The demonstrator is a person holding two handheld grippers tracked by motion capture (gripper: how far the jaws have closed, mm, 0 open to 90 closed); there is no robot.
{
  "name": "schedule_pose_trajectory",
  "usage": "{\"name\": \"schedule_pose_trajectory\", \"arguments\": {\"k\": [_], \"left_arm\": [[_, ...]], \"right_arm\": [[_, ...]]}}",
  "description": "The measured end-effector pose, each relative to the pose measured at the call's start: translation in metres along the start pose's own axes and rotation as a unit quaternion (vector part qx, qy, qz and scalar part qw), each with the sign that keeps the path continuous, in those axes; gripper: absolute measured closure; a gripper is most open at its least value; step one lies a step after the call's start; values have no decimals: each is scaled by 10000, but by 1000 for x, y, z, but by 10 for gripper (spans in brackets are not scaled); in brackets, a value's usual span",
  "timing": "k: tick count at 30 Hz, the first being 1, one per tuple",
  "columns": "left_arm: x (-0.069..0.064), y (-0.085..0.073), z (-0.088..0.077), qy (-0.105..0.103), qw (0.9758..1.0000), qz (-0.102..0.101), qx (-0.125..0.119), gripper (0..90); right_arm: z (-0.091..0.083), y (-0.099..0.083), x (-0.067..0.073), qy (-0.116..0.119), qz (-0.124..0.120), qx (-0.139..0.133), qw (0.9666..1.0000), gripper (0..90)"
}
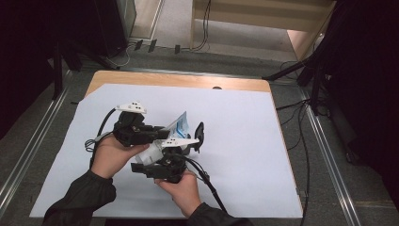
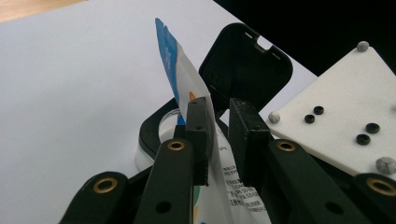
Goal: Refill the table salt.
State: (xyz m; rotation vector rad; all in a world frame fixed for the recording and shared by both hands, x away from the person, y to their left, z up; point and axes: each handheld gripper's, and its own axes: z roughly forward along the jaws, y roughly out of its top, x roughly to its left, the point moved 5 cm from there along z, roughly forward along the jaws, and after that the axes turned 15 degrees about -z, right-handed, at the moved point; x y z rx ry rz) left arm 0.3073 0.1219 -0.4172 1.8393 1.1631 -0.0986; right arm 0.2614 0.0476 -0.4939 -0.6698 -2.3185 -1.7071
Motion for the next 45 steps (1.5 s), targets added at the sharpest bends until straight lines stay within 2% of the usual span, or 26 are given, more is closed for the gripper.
{"name": "schedule_pose_trajectory", "arguments": {"k": [20, 31, 44, 45], "left_arm": [[-5, 1, -5, -27, 10000, 35, -35, 789], [-2, 0, -4, -33, 10000, 27, -1, 793], [5, -5, -1, -51, 9999, -63, 103, 791], [7, -5, -1, -139, 9997, -194, 80, 794]], "right_arm": [[-1, 3, 4, 57, -47, -51, 10000, 502], [-1, 2, 3, 46, -50, -28, 10000, 488], [3, -4, 0, -15, -132, 82, 9999, 508], [4, -6, -1, -16, -151, 93, 9998, 509]]}}
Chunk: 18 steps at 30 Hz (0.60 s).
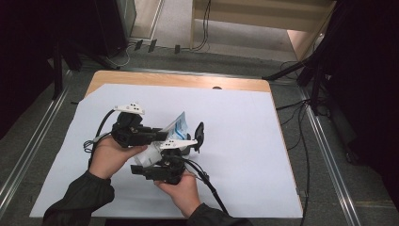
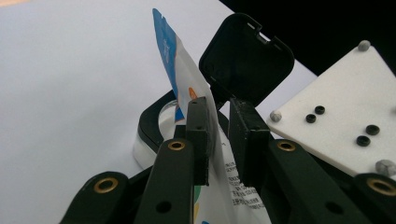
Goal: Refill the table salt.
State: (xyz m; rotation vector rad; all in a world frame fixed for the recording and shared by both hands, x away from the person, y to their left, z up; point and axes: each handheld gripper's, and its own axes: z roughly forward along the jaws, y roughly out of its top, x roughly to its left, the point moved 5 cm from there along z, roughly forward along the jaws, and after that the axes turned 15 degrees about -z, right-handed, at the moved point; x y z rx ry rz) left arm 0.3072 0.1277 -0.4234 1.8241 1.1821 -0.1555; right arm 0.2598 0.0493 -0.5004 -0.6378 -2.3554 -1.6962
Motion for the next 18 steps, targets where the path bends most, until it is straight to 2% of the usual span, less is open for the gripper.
{"name": "schedule_pose_trajectory", "arguments": {"k": [6, 12, 18], "left_arm": [[3, -3, 0, 19, 10000, -31, 22, 803], [0, 0, 0, -8, 10000, -72, -11, 804], [-4, 2, 0, 13, 10000, -13, -27, 805]], "right_arm": [[2, -2, -1, -69, -92, 24, 9999, 511], [0, 1, 0, 22, -1, -65, 10000, 512], [-2, 4, 0, 41, 44, -142, 9999, 511]]}}
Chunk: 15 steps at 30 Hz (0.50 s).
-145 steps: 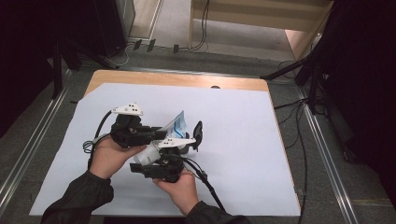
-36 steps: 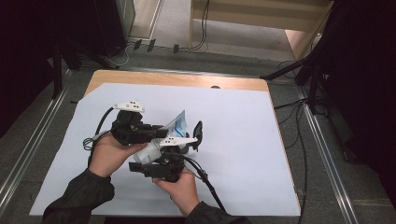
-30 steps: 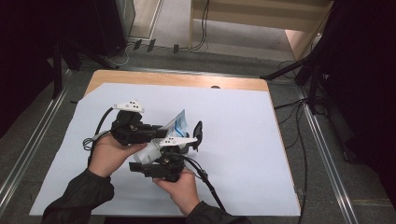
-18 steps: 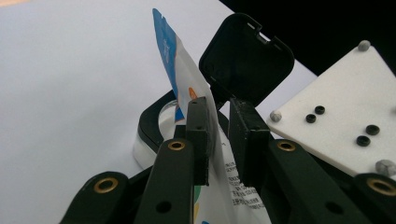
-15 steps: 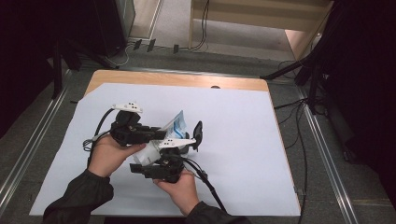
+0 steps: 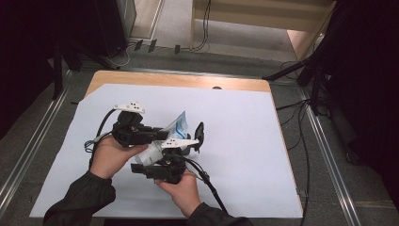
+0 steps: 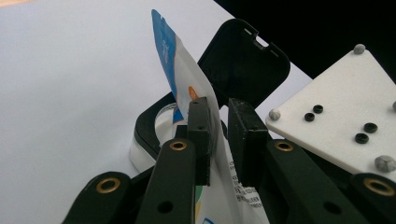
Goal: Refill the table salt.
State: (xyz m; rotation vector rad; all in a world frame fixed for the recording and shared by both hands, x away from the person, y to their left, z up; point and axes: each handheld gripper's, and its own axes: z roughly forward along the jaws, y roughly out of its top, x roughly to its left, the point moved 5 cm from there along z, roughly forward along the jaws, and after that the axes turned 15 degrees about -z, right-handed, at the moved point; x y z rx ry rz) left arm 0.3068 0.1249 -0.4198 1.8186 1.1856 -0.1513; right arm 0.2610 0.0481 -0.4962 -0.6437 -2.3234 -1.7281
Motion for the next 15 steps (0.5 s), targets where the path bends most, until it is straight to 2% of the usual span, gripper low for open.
{"name": "schedule_pose_trajectory", "arguments": {"k": [3, 15], "left_arm": [[0, 1, -1, 19, 10000, 11, -8, 804], [-3, 2, -2, 60, 9999, 78, -25, 804]], "right_arm": [[0, 1, 1, 62, 71, -25, 10000, 511], [0, 4, 2, 67, 145, -56, 9999, 508]]}}
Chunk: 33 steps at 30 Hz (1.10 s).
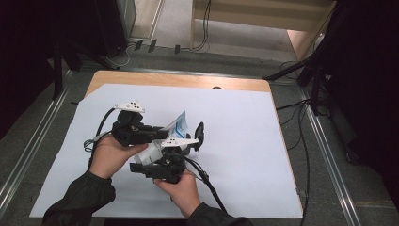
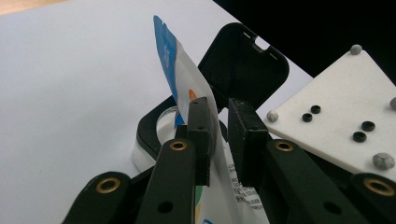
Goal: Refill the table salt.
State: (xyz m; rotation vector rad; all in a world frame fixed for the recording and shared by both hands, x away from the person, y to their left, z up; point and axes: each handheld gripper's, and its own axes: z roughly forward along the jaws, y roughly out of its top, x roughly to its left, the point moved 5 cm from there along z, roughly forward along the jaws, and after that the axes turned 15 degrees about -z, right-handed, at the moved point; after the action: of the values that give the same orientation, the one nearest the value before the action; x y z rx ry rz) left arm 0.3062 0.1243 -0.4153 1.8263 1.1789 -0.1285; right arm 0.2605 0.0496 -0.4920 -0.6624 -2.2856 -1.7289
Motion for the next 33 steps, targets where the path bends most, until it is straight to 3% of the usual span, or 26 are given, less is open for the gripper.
{"name": "schedule_pose_trajectory", "arguments": {"k": [23, 26, 33], "left_arm": [[-3, 2, -2, 15, 10000, 96, 12, 801], [-3, 2, -2, 32, 9999, 119, 25, 800], [4, -6, 0, 89, 9998, 109, 169, 803]], "right_arm": [[-1, 3, 1, 118, 30, -33, 9999, 500], [-1, 3, 2, 83, -53, -9, 10000, 503], [2, -7, -3, -243, -382, 160, 9988, 519]]}}
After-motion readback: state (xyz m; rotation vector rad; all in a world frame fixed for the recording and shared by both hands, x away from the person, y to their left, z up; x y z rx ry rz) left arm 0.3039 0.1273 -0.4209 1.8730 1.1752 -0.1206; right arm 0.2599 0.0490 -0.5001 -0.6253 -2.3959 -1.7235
